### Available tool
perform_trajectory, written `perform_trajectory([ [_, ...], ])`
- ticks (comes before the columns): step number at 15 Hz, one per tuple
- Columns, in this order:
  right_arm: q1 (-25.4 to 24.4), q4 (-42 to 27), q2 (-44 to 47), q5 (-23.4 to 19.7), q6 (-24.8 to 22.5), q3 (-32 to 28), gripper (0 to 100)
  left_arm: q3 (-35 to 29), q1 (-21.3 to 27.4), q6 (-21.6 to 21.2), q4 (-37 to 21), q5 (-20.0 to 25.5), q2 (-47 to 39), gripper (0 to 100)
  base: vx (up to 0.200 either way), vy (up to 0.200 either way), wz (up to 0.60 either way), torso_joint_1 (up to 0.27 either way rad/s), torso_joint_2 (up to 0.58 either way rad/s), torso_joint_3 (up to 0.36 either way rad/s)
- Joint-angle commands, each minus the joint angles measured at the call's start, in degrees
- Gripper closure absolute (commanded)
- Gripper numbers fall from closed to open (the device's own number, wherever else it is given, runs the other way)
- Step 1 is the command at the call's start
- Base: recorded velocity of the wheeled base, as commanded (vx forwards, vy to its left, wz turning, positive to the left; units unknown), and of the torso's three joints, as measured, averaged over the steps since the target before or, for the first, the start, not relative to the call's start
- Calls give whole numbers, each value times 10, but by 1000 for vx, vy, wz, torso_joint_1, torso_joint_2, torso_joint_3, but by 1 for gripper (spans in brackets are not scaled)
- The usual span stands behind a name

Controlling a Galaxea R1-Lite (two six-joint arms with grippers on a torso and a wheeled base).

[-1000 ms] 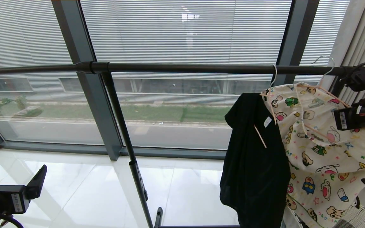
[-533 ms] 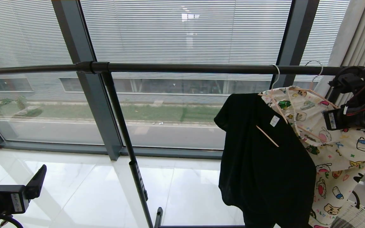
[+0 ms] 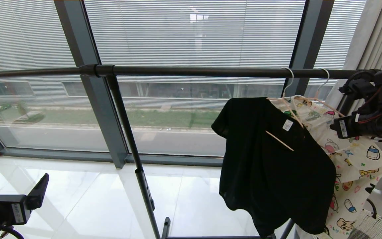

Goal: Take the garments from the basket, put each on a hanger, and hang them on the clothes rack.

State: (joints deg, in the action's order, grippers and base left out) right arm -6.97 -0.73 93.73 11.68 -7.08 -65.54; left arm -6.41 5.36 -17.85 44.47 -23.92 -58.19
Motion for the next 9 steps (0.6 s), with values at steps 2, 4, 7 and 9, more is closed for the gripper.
perform_trajectory([
  [2,-1,-13,-51,0,-1,7,0,2,-1,2,0,0,0,0,0,0,0,0,0,0],
  [4,0,-67,-131,-2,0,21,0,2,-3,4,0,-1,7,0,0,0,0,0,0,0],
  [7,6,-131,-238,-3,19,24,0,-6,-11,4,0,-3,24,0,0,0,0,0,0,0],
  [9,7,-163,-304,-2,35,30,0,-4,-50,5,0,-3,41,0,0,0,0,0,0,0],
])
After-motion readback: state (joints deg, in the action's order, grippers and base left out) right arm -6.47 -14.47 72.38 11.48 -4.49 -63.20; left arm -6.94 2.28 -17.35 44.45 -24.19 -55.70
